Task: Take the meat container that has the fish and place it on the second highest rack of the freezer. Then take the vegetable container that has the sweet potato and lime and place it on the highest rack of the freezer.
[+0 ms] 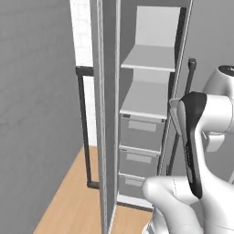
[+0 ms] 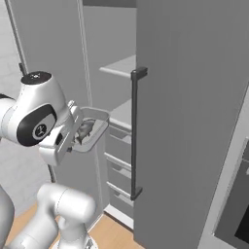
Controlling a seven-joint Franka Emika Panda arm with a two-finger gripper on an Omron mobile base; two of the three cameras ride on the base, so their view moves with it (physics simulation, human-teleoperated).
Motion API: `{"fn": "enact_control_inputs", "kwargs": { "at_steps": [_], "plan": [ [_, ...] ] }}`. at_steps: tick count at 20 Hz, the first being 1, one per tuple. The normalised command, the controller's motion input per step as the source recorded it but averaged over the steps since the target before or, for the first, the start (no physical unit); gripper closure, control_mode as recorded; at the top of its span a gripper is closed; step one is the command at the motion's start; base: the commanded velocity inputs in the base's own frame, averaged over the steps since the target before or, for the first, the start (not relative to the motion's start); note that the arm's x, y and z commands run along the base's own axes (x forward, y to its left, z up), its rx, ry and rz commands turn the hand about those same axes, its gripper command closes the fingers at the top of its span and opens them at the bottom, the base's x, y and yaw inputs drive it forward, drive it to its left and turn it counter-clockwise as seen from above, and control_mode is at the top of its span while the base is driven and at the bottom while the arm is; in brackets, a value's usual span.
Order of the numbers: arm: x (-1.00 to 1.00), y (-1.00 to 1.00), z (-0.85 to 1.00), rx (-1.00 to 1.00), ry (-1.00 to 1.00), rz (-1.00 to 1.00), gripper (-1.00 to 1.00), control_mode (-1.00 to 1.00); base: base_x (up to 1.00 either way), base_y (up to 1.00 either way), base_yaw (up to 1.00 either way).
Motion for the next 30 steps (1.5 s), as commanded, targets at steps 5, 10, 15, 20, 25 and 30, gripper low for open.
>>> {"fn": "enact_control_inputs", "kwargs": {
  "at_steps": [5, 10, 15, 20, 25, 30],
  "plan": [
    [0.00, 0.00, 0.00, 0.00, 0.00, 0.00, 1.00, 1.00, 0.51, 0.11, -0.19],
    [0.00, 0.00, 0.00, 0.00, 0.00, 0.00, 1.00, 1.00, 0.54, 0.48, -0.08],
    [0.00, 0.00, 0.00, 0.00, 0.00, 0.00, 1.00, 1.00, 0.61, 0.30, -0.02],
    [0.00, 0.00, 0.00, 0.00, 0.00, 0.00, 1.00, 1.00, 0.57, -0.41, -0.04],
    [0.00, 0.00, 0.00, 0.00, 0.00, 0.00, 1.00, 1.00, 0.17, -0.66, -0.09],
    [0.00, 0.00, 0.00, 0.00, 0.00, 0.00, 1.00, 1.00, 0.00, -0.01, -0.02]
  ]
}}
